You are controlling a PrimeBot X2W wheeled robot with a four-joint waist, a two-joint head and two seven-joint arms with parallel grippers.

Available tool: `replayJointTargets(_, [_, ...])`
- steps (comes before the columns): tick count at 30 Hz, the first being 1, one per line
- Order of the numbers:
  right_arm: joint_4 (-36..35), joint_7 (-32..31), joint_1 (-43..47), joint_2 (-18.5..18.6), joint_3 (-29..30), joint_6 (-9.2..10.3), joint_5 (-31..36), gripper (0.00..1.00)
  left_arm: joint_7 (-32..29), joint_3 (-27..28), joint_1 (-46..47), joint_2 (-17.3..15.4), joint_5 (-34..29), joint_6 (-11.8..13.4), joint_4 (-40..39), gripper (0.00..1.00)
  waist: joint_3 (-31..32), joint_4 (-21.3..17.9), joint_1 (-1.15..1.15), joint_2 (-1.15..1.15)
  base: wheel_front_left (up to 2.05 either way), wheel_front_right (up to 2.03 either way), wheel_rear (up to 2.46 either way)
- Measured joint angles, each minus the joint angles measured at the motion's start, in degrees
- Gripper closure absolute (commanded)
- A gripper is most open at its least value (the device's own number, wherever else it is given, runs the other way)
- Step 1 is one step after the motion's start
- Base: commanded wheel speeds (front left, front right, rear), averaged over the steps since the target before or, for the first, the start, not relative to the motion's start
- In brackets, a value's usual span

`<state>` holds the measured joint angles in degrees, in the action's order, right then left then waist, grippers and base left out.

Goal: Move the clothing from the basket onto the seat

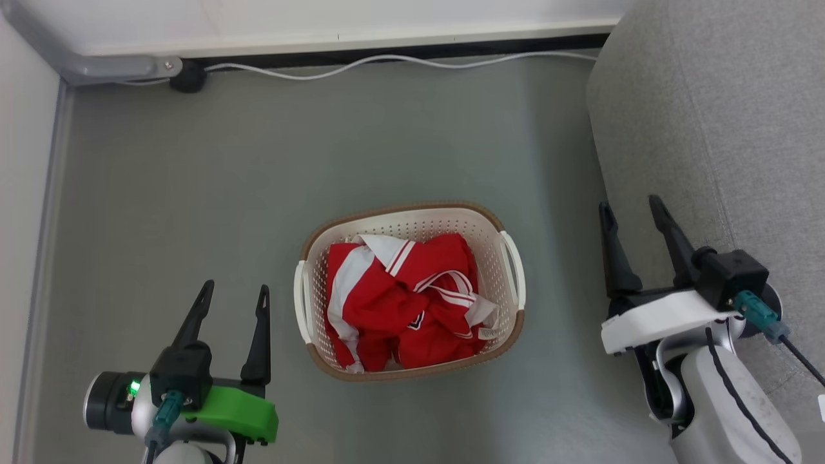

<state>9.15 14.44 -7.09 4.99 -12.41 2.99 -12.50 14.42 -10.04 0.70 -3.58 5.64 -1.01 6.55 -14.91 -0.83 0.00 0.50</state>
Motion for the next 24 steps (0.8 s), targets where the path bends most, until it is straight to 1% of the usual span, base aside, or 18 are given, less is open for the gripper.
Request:
replayJointTargets(11, [-2.74, 0.14, -6.76, -0.03, 2.99, 0.23, 0.04, 0.0, 0.01, -1.18, 7.95, 0.51, -0.48, -0.09, 4.45, 0.0, -8.8, -1.11, 0.0, 0.0, 0.0, 0.0, 0.0])
replayJointTargets(19, [-4.2, 0.14, -11.73, -0.04, 3.79, 0.21, 0.04, 0.0, 0.01, -2.79, 13.94, 0.79, -0.9, -0.1, 7.49, 0.0, -14.46, -2.28, 0.0, 0.0, 0.0, 0.0, 0.0])
replayJointTargets(24, [-5.08, 0.14, -15.47, -0.01, 4.11, 0.11, 0.52, 0.0, 0.01, -4.21, 18.37, 0.88, -1.79, -0.58, 9.72, 0.0, -18.52, -3.18, 0.01, 0.0, 0.0, 0.0, 0.0])
